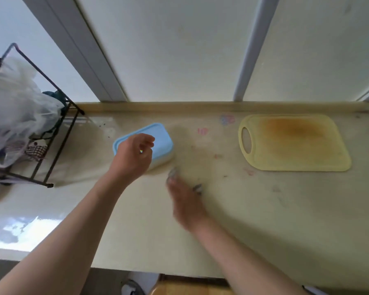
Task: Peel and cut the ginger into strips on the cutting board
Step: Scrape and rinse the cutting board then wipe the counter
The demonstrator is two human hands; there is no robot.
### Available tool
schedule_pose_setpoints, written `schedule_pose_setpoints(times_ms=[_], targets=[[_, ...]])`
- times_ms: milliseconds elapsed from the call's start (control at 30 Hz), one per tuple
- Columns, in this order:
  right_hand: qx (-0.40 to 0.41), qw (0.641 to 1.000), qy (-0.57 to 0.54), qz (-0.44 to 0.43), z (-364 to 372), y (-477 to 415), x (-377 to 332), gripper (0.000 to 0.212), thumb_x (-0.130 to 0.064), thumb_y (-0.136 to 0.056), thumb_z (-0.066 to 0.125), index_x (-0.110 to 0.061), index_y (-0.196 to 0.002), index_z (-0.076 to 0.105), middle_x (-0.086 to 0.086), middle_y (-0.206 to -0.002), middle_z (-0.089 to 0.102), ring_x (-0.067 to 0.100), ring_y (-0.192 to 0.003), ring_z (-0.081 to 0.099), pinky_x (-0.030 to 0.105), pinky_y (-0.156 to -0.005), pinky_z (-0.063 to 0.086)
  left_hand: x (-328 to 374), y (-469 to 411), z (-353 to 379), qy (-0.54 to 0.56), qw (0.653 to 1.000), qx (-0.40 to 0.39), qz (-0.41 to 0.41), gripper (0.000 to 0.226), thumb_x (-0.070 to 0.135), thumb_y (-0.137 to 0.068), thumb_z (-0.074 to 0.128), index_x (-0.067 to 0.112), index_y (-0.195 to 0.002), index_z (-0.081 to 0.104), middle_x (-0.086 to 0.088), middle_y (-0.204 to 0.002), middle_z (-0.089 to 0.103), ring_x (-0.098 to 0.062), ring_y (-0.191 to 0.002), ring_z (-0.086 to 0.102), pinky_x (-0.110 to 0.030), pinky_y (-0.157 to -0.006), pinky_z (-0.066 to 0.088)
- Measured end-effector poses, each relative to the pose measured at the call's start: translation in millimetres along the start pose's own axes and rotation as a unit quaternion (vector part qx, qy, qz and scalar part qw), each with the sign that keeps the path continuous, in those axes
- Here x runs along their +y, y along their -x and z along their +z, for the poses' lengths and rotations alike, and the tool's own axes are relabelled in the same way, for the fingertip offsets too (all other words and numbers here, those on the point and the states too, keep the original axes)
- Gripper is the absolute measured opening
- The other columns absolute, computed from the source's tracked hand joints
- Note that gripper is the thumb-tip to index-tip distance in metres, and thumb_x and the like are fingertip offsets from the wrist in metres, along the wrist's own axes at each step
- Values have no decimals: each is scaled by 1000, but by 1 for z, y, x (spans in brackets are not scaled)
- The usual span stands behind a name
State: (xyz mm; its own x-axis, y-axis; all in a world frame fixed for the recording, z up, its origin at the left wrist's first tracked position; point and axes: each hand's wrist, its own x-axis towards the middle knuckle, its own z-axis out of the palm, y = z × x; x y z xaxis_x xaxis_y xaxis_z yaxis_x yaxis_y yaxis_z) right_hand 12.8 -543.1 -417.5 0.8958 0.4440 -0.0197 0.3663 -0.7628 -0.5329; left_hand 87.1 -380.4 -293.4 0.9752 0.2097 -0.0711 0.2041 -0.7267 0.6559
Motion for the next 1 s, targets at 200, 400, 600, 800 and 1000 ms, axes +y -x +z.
schedule_pose_setpoints(times_ms=[200,400,600,800,1000], targets=[[-34,981,24,-192,16,73,-3,54,-4,-87,40,-5,-132,67,9,-135,69,25,-131,59,26,-126,25,2,10,5,16,999,-9,27,30,2,-90,53,17,-108,72,4,-98,73,-14,-95,69,-35,-94,54],[94,992,49,68,-73,74,134,46,1,-95,38,7,-131,66,25,-135,66,39,-127,64,21,-123,24,-4,30,5,32,999,-2,44,29,2,-91,53,17,-108,72,6,-94,72,-11,-92,68,-28,-88,54],[211,938,33,273,-90,115,181,47,0,-90,43,13,-130,64,32,-138,63,46,-131,60,48,-111,45,-13,57,7,42,999,-13,30,29,2,-90,52,17,-107,71,7,-95,72,-11,-88,68,-17,-77,49],[141,985,-28,92,24,46,5,54,7,-82,41,10,-131,64,28,-137,63,45,-131,60,50,-113,47,-36,83,-19,46,999,9,-5,34,0,-88,49,20,-107,70,11,-91,71,-8,-86,69,-11,-70,45],[-47,986,-14,-160,94,71,-137,57,-9,-89,34,-1,-138,63,16,-140,65,35,-134,56,41,-123,33,-68,102,-46,23,999,23,-30,37,-1,-86,47,18,-107,70,8,-90,73,-12,-86,70,-28,-77,54]])
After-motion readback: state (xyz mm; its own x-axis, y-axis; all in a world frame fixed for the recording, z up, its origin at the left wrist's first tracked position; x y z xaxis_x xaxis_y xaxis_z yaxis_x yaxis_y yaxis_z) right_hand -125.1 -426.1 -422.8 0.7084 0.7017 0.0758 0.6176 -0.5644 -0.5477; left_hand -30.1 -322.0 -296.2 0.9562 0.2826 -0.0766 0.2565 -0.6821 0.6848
